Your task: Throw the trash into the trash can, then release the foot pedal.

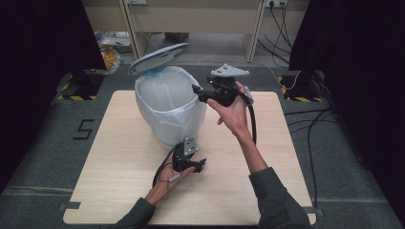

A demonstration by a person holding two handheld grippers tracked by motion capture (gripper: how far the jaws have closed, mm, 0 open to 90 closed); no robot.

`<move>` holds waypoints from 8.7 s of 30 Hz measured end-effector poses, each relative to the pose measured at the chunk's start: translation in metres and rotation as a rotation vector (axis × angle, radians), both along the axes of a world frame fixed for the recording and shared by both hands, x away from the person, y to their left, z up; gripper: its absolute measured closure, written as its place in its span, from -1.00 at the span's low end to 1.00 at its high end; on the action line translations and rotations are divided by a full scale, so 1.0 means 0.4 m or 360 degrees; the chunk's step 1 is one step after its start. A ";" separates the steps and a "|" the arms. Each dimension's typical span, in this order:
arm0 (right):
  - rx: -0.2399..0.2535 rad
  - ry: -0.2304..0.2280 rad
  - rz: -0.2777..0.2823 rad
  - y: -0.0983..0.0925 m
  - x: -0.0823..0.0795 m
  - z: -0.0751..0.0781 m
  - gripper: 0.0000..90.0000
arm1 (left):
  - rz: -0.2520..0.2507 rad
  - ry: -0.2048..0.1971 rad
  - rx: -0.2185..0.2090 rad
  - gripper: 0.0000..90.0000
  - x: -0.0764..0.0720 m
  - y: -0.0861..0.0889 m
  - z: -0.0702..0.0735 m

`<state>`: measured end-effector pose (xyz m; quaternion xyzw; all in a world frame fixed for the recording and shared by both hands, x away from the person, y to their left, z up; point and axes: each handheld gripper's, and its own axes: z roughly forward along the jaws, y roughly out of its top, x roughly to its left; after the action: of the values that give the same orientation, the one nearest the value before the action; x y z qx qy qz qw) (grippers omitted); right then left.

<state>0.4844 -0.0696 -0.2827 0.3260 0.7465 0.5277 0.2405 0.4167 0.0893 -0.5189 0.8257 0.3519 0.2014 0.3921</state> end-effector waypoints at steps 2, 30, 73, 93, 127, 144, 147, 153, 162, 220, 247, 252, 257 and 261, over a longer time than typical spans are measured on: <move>0.0012 -0.0003 -0.0018 -0.021 -0.008 -0.002 -0.16 | -0.0005 0.0001 0.0002 -0.54 0.000 0.001 0.000; 0.0000 -0.0025 -0.0179 -0.213 -0.115 -0.090 -0.22 | -0.0001 0.0000 0.0000 -0.54 0.000 0.000 0.000; -0.0149 0.0101 -0.0334 -0.310 -0.261 -0.359 -0.31 | 0.0004 -0.0014 -0.0001 -0.54 0.000 -0.002 -0.002; -0.0142 0.0262 -0.0364 -0.338 -0.294 -0.478 -0.38 | 0.0001 -0.0011 0.0003 -0.54 0.000 -0.001 -0.001; -0.0399 0.0532 -0.0337 -0.309 -0.305 -0.585 -0.64 | 0.0002 -0.0014 0.0013 -0.54 -0.001 -0.003 -0.001; -0.0395 0.0560 -0.0355 -0.309 -0.304 -0.587 -0.68 | 0.0000 -0.0016 0.0023 -0.54 -0.001 -0.004 -0.001; -0.0394 0.0560 -0.0354 -0.309 -0.304 -0.587 -0.68 | 0.0002 -0.0017 0.0019 -0.54 -0.001 -0.004 -0.001; -0.0394 0.0559 -0.0354 -0.309 -0.304 -0.587 -0.68 | 0.0002 -0.0014 0.0010 -0.54 0.000 -0.002 -0.001; -0.0394 0.0560 -0.0355 -0.309 -0.304 -0.587 -0.68 | -0.0004 -0.0023 0.0020 -0.53 -0.003 -0.001 0.007; -0.0393 0.0558 -0.0353 -0.309 -0.303 -0.587 -0.68 | -0.0070 -0.0072 -0.0184 -0.52 -0.107 0.077 0.121; -0.0398 0.0559 -0.0346 -0.310 -0.302 -0.587 -0.69 | 0.0201 -0.0002 -0.0152 -0.54 -0.178 0.281 0.034; -0.0397 0.0559 -0.0346 -0.310 -0.302 -0.587 -0.69 | 0.0220 0.0045 -0.0130 -0.55 -0.189 0.298 0.015; -0.0397 0.0560 -0.0345 -0.310 -0.302 -0.587 -0.69 | 0.0216 0.0062 -0.0078 -0.57 -0.203 0.305 0.012; -0.0397 0.0559 -0.0345 -0.310 -0.302 -0.587 -0.69 | 0.0229 0.0071 -0.0050 -0.58 -0.214 0.310 0.008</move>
<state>0.3636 -0.1936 -0.5174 0.4589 0.7970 0.3378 0.2005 0.3309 0.2133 -0.5156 0.7964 0.4221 0.2050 0.3815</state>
